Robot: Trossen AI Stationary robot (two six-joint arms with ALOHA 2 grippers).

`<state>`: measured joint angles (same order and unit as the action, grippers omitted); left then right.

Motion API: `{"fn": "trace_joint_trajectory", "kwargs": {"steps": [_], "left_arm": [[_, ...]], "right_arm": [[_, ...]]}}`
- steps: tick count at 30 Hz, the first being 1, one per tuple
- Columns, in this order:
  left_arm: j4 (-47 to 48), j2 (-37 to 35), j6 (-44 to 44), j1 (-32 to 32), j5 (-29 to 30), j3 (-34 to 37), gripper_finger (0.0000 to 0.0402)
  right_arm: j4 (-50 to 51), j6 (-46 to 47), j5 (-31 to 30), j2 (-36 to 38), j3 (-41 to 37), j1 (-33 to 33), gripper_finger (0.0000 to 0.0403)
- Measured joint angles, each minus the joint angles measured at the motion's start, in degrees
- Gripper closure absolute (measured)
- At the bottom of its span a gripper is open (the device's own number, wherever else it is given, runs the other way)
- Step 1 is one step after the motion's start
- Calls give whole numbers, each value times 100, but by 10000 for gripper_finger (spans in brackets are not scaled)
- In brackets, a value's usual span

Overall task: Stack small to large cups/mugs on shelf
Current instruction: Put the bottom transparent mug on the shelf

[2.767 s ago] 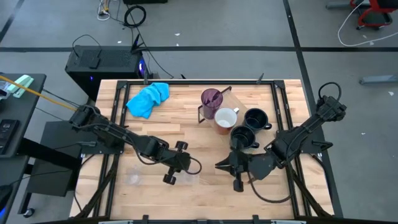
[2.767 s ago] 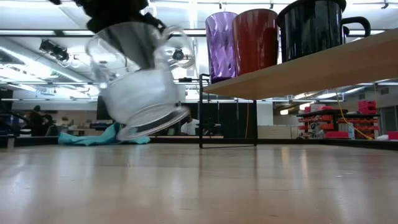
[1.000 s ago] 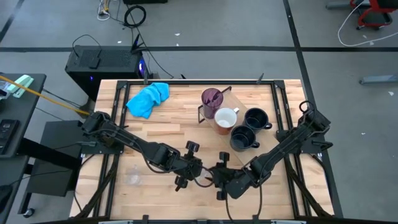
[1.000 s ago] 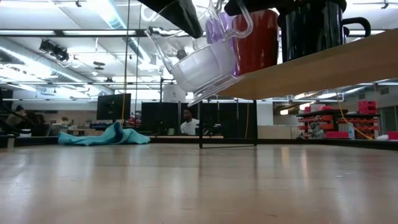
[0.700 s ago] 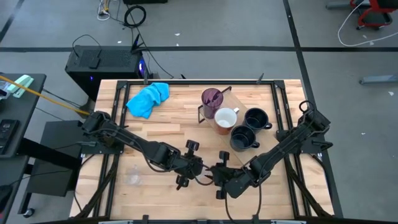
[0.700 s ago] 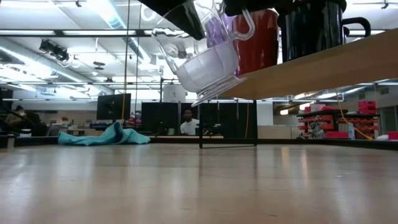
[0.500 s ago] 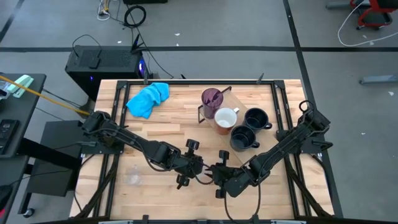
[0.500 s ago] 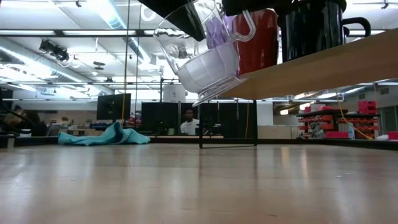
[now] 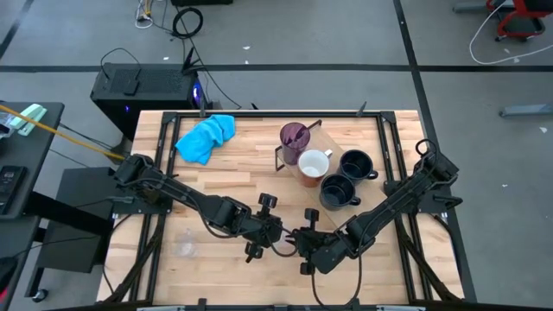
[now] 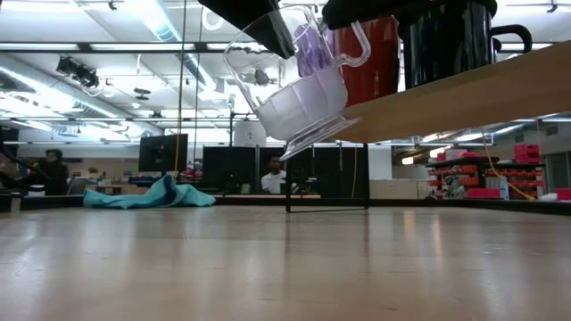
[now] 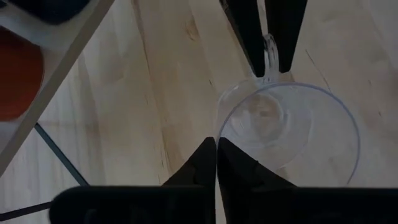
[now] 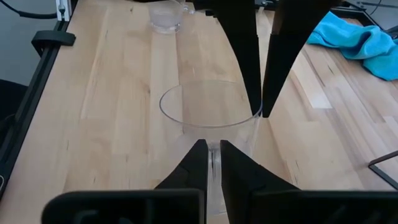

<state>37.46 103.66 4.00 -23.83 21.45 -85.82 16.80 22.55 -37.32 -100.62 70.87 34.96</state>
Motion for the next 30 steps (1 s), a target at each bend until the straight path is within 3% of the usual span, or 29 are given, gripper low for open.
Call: {"fn": "trace_joint_trajectory", "kwargs": {"steps": [5,14,18,21,30], "left_arm": [[7,-11,121,-2,8,0,383],[337,-514,181,-67,-68,0,235],[612,-763,99,-211,-143,-1,194],[584,-862,-16,-355,-162,181,187],[-862,-1428,-192,-573,-184,1984,221]], "right_arm": [[-1,0,-4,0,0,0,375],[389,307,203,144,-2,9,375],[674,497,379,366,-2,71,375],[771,491,631,626,-2,161,375],[1452,529,949,1653,-2,553,375]]}}
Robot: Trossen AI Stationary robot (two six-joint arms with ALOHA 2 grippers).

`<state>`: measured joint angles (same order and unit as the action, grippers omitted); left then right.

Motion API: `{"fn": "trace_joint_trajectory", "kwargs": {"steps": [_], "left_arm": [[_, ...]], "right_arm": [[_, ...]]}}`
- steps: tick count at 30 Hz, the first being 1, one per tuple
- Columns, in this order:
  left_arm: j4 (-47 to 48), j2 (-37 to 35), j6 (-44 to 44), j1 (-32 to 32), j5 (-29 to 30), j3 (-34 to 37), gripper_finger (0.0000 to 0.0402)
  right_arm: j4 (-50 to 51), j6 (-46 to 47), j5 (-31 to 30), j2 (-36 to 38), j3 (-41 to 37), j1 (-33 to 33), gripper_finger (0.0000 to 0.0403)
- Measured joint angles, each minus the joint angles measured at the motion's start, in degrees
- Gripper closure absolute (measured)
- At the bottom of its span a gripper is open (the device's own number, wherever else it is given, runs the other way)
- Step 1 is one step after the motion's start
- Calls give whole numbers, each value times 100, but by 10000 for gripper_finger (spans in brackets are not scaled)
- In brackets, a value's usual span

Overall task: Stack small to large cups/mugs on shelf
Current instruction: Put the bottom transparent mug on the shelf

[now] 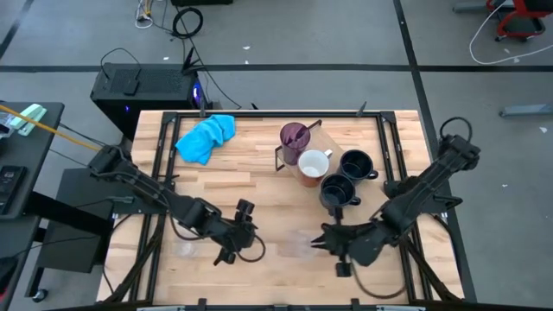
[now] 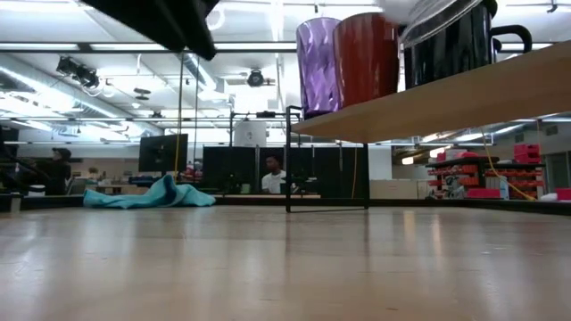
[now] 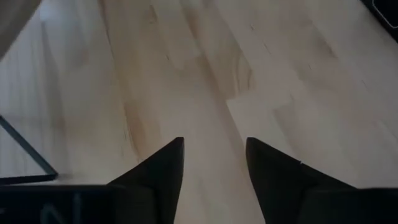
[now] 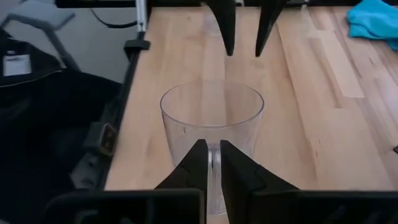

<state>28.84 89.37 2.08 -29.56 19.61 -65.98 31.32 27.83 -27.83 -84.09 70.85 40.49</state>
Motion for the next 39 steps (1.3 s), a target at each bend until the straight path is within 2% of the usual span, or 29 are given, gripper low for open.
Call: {"fn": "trace_joint_trajectory", "kwargs": {"steps": [8,17,22,31,36,39], "left_arm": [[-372,-570,-185,0,-252,672,244],[-563,-865,-268,-74,-336,743,261],[-618,-860,-180,-123,-352,741,268],[-653,-854,-178,-111,-343,741,269],[-651,-854,-141,-111,-338,741,277],[-649,-854,-139,-111,-338,741,279]], "right_arm": [[493,29,6,851,0,261,374],[1379,379,-144,1519,0,714,374],[2041,973,-610,1681,0,1210,375],[2884,1659,-1918,2149,0,2316,375],[3835,2472,-2470,2254,0,2699,373],[3974,2672,-2673,2276,0,2872,374]]}}
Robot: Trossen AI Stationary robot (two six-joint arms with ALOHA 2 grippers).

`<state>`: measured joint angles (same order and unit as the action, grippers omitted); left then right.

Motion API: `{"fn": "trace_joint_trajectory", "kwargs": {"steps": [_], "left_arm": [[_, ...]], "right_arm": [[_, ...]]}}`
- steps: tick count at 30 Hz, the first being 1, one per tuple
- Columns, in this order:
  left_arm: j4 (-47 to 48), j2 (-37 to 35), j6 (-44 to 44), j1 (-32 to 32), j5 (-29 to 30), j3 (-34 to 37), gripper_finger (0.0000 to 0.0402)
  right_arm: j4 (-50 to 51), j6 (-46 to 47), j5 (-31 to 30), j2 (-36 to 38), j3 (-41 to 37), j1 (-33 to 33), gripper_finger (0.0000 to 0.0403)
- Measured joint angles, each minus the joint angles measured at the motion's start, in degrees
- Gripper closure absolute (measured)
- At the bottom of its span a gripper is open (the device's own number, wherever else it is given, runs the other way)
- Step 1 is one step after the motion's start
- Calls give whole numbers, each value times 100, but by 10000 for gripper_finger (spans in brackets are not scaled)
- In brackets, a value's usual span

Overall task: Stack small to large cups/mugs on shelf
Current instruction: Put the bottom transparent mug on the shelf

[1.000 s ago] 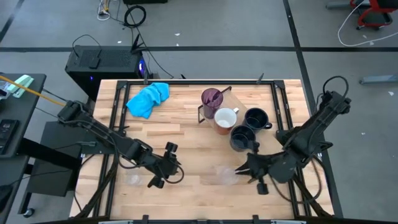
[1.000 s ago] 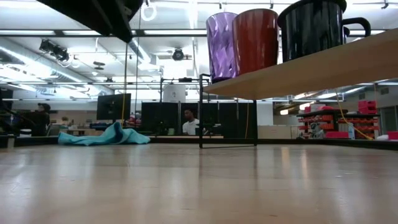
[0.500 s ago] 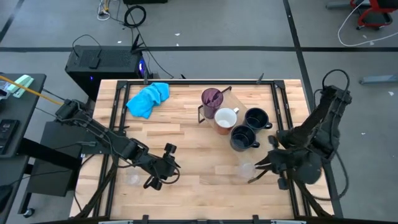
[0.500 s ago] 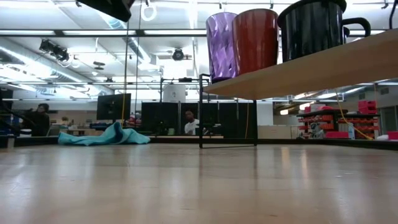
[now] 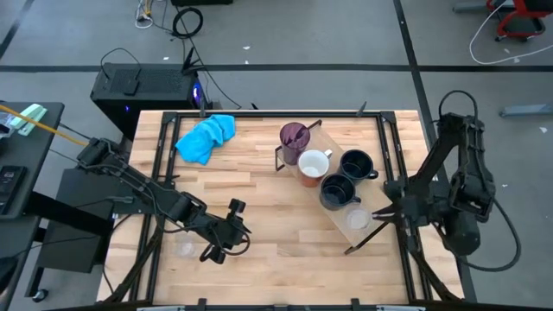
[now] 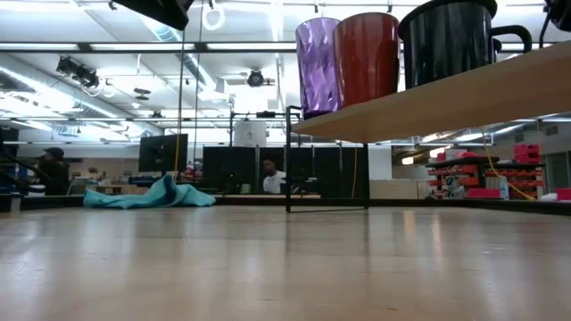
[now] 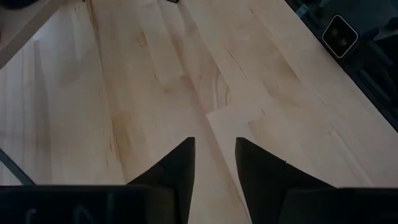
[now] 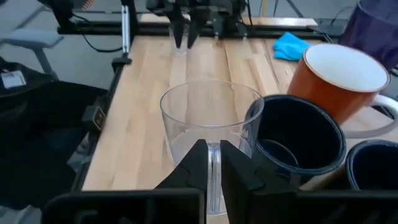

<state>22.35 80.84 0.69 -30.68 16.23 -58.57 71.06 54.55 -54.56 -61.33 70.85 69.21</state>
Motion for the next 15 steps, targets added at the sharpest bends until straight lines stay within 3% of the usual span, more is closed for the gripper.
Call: {"fn": "trace_joint_trajectory", "kwargs": {"steps": [7,15], "left_arm": [[-18,0,151,104,2,0,279],[-544,2,712,127,-425,0,289]], "right_arm": [[-662,-347,-272,135,0,-98,375],[-2670,-2566,-151,82,0,-867,375]]}}
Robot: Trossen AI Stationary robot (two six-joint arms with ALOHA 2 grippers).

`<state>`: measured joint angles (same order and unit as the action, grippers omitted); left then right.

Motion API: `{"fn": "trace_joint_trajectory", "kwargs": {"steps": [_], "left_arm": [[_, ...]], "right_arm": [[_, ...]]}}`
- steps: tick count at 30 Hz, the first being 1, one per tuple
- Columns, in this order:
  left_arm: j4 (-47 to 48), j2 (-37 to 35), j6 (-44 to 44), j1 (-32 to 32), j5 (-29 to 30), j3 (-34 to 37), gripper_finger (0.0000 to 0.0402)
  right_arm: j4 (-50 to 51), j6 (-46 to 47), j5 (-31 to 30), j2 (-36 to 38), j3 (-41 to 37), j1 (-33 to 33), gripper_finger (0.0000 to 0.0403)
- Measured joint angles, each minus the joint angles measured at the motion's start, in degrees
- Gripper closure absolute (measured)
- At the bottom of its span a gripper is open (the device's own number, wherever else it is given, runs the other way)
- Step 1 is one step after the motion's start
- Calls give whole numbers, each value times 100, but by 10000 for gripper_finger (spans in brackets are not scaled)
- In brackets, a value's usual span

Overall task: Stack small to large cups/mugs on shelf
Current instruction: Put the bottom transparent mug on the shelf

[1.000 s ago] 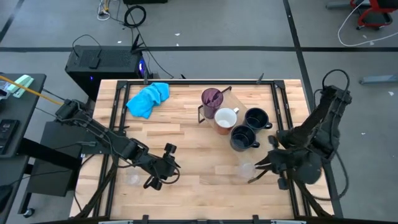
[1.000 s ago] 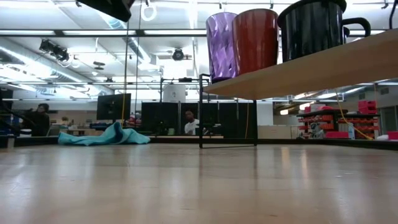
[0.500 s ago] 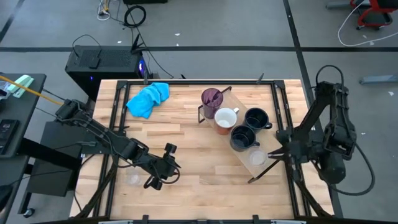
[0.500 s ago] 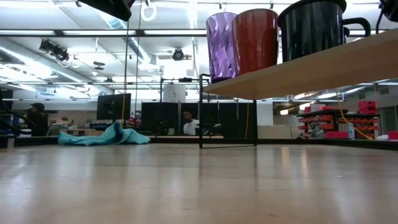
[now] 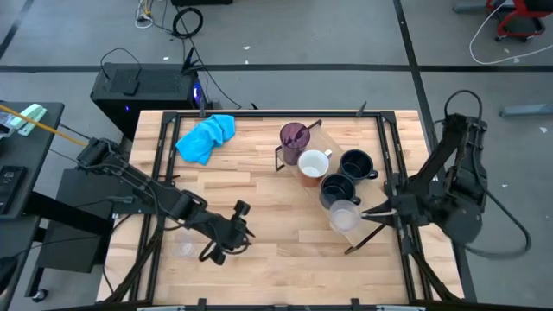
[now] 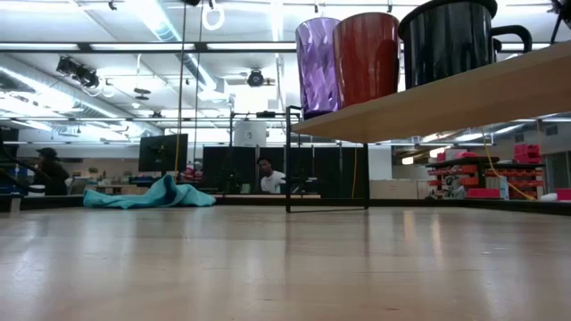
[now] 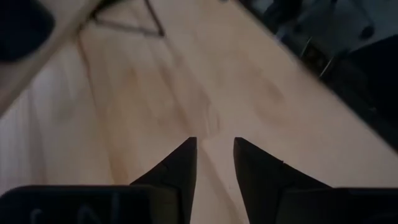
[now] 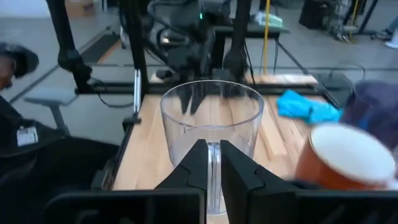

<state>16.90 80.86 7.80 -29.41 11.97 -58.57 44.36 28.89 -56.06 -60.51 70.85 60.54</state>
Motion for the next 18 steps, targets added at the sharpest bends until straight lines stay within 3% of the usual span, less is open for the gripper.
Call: {"fn": "trace_joint_trajectory", "kwargs": {"steps": [8,12,18], "left_arm": [[-1117,0,497,4,-353,0,289],[-1879,24,534,63,-754,34,291],[-4435,33,539,139,-757,942,290]], "right_arm": [[-1185,-1544,1816,-156,0,-1243,375],[-1333,-1717,2232,-158,-68,-1472,375],[-2181,-2012,2727,129,-845,-1459,374]]}}
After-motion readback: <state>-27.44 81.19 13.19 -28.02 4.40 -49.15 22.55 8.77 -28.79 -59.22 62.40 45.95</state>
